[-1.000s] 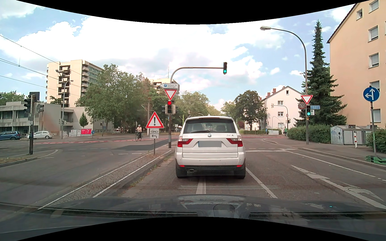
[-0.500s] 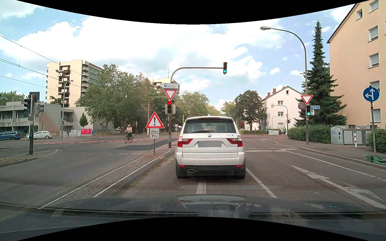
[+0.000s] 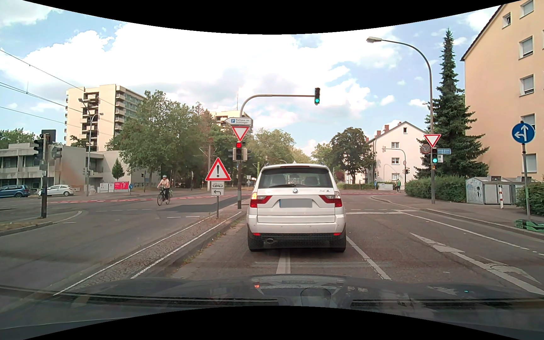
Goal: Follow the waypoints while adhering to traffic rules and regulations
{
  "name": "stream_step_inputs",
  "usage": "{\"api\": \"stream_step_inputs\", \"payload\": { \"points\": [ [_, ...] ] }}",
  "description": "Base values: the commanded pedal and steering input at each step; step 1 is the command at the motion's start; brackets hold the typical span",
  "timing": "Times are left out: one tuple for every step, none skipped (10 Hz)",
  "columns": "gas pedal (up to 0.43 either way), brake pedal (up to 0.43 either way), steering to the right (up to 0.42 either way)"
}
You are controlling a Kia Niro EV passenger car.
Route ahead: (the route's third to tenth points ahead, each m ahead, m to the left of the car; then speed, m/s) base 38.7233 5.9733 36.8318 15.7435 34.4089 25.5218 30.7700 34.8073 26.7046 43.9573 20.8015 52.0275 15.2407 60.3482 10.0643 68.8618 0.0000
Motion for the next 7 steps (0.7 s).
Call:
{"api": "stream_step_inputs", "payload": {
  "points": [
    [0.000, 0.268, -0.004],
    [0.000, 0.268, -0.004],
    [0.000, 0.268, -0.004],
    [0.000, 0.268, -0.004],
    [0.000, 0.262, -0.004],
    [0.000, 0.268, -0.004],
    [0.000, 0.268, -0.004]
  ]
}}
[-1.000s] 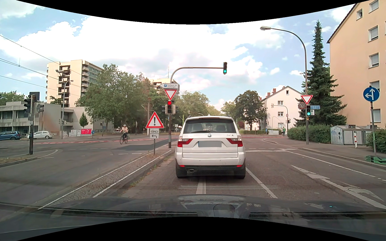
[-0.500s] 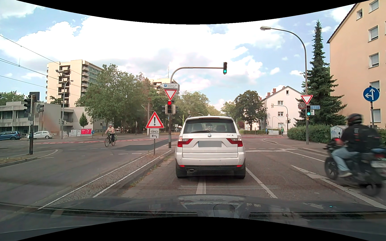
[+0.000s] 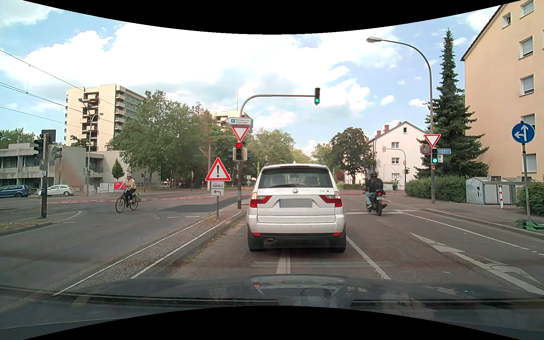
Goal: Follow the waypoints while adhering to traffic rules and regulations
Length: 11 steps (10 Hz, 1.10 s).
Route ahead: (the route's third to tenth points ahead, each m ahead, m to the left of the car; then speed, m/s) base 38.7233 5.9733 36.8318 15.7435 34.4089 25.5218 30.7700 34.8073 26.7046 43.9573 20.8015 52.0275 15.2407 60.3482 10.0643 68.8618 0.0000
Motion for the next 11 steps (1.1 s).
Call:
{"api": "stream_step_inputs", "payload": {
  "points": [
    [0.000, 0.268, -0.004],
    [0.000, 0.268, -0.004],
    [0.000, 0.268, -0.004],
    [0.000, 0.268, -0.004],
    [0.000, 0.268, -0.004],
    [0.000, 0.268, -0.004],
    [0.000, 0.268, -0.004],
    [0.000, 0.268, -0.004],
    [0.000, 0.268, -0.004],
    [0.000, 0.268, -0.004],
    [0.000, 0.268, -0.004]
  ]
}}
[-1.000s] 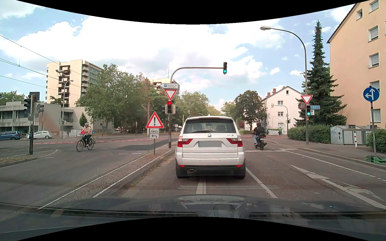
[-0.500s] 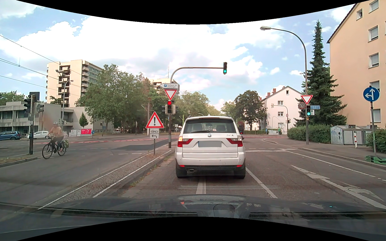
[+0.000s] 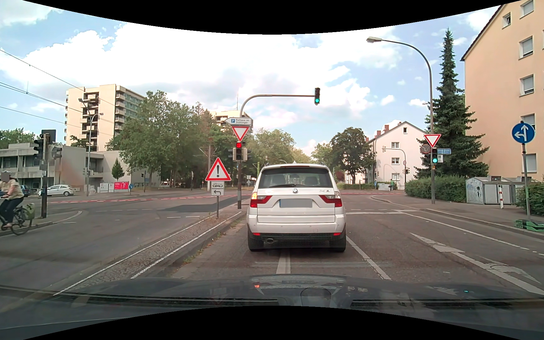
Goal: Follow the waypoints while adhering to traffic rules and regulations
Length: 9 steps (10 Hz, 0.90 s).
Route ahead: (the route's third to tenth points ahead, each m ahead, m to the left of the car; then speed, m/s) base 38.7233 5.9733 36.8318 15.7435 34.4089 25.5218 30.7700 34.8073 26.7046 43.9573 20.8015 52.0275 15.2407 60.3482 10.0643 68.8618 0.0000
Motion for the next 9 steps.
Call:
{"api": "stream_step_inputs", "payload": {
  "points": [
    [0.000, 0.268, -0.004],
    [0.000, 0.268, -0.004],
    [0.000, 0.268, -0.004],
    [0.000, 0.268, -0.004],
    [0.000, 0.268, -0.004],
    [0.000, 0.268, -0.004],
    [0.000, 0.268, -0.004],
    [0.000, 0.268, -0.004],
    [0.000, 0.268, -0.004]
  ]
}}
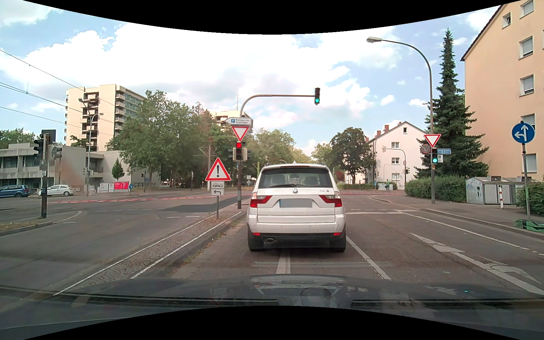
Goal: Follow the waypoints while adhering to traffic rules and regulations
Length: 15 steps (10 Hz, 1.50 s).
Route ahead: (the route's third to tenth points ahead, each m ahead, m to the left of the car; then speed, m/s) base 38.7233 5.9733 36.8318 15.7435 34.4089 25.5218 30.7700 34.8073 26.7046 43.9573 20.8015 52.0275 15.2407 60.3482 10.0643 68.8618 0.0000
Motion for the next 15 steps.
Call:
{"api": "stream_step_inputs", "payload": {
  "points": [
    [0.000, 0.268, -0.004],
    [0.000, 0.268, -0.004],
    [0.000, 0.268, -0.004],
    [0.000, 0.268, -0.004],
    [0.000, 0.262, -0.004],
    [0.000, 0.268, -0.004],
    [0.000, 0.268, -0.004],
    [0.000, 0.262, -0.004],
    [0.000, 0.268, -0.004],
    [0.000, 0.268, -0.004],
    [0.000, 0.262, -0.004],
    [0.000, 0.268, -0.004],
    [0.000, 0.268, -0.004],
    [0.000, 0.268, -0.004],
    [0.000, 0.268, -0.004]
  ]
}}
